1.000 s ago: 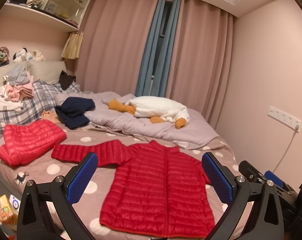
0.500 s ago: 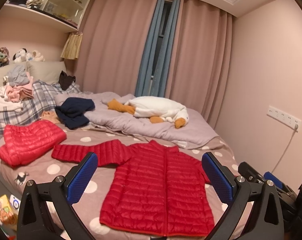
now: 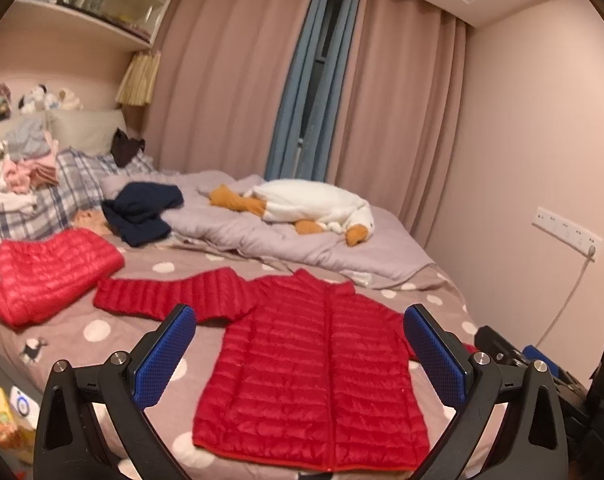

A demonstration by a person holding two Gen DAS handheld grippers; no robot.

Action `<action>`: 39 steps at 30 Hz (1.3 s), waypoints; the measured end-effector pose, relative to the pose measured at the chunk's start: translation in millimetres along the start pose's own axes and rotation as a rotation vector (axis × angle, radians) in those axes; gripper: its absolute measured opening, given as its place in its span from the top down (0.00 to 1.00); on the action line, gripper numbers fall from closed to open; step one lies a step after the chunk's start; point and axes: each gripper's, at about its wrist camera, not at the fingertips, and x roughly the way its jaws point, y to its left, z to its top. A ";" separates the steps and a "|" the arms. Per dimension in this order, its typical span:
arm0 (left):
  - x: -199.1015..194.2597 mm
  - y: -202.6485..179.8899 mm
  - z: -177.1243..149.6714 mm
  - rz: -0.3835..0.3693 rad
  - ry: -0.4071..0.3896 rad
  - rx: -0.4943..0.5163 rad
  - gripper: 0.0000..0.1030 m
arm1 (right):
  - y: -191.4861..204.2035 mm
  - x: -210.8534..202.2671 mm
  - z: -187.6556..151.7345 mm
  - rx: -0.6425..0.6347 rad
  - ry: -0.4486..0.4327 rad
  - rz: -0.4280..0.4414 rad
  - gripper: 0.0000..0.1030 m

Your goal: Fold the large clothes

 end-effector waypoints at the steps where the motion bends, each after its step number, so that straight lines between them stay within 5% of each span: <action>1: 10.0 4.4 -1.1 0.010 0.015 -0.007 0.00 | -2.6 6.5 -1.1 0.003 0.012 0.000 0.00; 10: 149.1 93.9 -51.3 0.104 0.272 -0.229 0.00 | -63.0 124.6 -42.5 0.122 0.239 -0.067 0.00; 15: 218.1 127.5 -101.6 0.111 0.469 -0.258 0.02 | -98.6 195.1 -86.2 0.155 0.397 -0.196 0.02; 18: 252.2 140.9 -138.3 0.127 0.603 -0.262 0.05 | -114.3 230.2 -113.4 0.137 0.501 -0.250 0.13; 20: 265.8 143.1 -157.1 0.108 0.657 -0.261 0.05 | -121.2 244.8 -129.4 0.150 0.535 -0.233 0.11; 22: 265.5 134.7 -160.1 0.118 0.596 -0.172 0.05 | -119.1 239.6 -131.8 0.148 0.439 -0.216 0.11; 26: 268.6 117.7 -162.0 0.161 0.612 -0.064 0.06 | -109.4 247.6 -134.0 0.088 0.420 -0.193 0.18; 34: 238.9 115.8 -167.1 0.160 0.537 -0.109 0.54 | -116.8 244.8 -134.3 0.110 0.383 -0.180 0.72; 36: 235.5 116.8 -170.1 0.161 0.542 -0.127 0.67 | -113.4 240.9 -135.8 0.091 0.392 -0.176 0.77; 39: 235.5 116.0 -172.8 0.152 0.555 -0.146 0.69 | -111.2 234.7 -139.6 0.061 0.398 -0.181 0.80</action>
